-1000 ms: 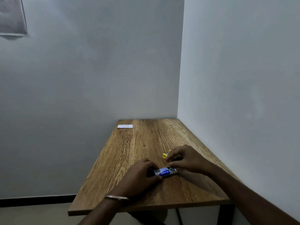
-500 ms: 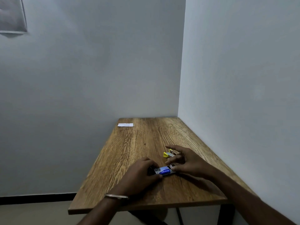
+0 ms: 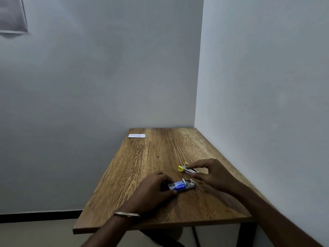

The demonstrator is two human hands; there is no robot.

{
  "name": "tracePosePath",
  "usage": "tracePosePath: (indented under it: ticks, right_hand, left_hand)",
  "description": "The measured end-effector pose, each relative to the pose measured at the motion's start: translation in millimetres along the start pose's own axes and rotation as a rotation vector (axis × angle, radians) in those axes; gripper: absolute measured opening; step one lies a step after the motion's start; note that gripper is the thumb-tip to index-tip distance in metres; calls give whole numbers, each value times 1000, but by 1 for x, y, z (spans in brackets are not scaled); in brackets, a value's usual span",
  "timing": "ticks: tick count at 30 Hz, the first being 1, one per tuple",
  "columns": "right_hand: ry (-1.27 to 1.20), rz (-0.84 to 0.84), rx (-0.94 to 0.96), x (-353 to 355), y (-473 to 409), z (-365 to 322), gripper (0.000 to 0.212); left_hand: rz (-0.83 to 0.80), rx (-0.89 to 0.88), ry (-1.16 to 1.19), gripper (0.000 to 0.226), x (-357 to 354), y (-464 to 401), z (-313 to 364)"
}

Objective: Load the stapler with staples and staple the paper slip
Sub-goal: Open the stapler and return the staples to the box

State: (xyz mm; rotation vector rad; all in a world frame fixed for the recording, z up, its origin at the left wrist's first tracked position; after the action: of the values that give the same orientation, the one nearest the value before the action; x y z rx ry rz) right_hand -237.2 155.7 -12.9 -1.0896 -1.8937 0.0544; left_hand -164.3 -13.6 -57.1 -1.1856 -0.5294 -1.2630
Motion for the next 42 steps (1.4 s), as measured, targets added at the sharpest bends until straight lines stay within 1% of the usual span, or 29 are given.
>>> tracePosePath:
  ticks: [3,5,8,12,14,17,18,23,25,29,32,35,39,42]
  right_hand:
    - [139,-134,30,-21,0,0,38]
    - [155,-199,25,-30,1,3,38]
    - [134,-230,4,-34,1,5,35]
    - [121,-238,7,-31,0,4,27]
    - [130,-227,5,-30,0,5,29]
    - [96,-187,0,-27,1,8,38]
    - [83,-178,2,-27,1,8,37]
    - [77,-206,4,-28,1,8,26]
    - [69,-210,-3,-28,1,9,29]
    - [89,-148,-29,-16,1,16,40]
    - [156,-167,-23,-15,2,19,33]
    - [158,-178,-15,-16,2,20,25]
    - [177,-169,-21,-19,2,22,23]
    - [142,-163,-19,-21,2,23,21]
  left_hand:
    - [7,-7,-4,34,1,1,1]
    - [14,-12,-8,34,1,2,2]
    - [24,-12,-11,34,3,2,2]
    - [13,-9,-12,35,2,1,1]
    - [10,-6,-8,36,1,1,1]
    - [7,-1,-9,35,1,1,1]
    - [8,-1,-10,35,1,1,1]
    - [12,-4,-9,34,1,2,1]
    - [8,-4,-2,33,1,2,1]
    - [-7,7,10,33,0,2,1]
    - [-6,16,14,33,0,1,-1]
    - [-6,14,10,34,0,0,-1]
    - [5,10,7,35,1,0,0]
    - [6,7,11,34,2,0,1]
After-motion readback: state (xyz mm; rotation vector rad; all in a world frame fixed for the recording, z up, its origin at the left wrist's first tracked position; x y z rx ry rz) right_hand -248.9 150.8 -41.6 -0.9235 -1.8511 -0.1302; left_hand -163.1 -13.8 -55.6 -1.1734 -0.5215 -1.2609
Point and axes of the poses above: each hand's wrist, its own y-axis away from the middle knuckle, its own x-axis out of the back of the hand, z = x × y, the point moved 9 cm from there along -y, towards the middle knuckle, and after that the axes turned 3 degrees about -y, right-handed, at the moved point
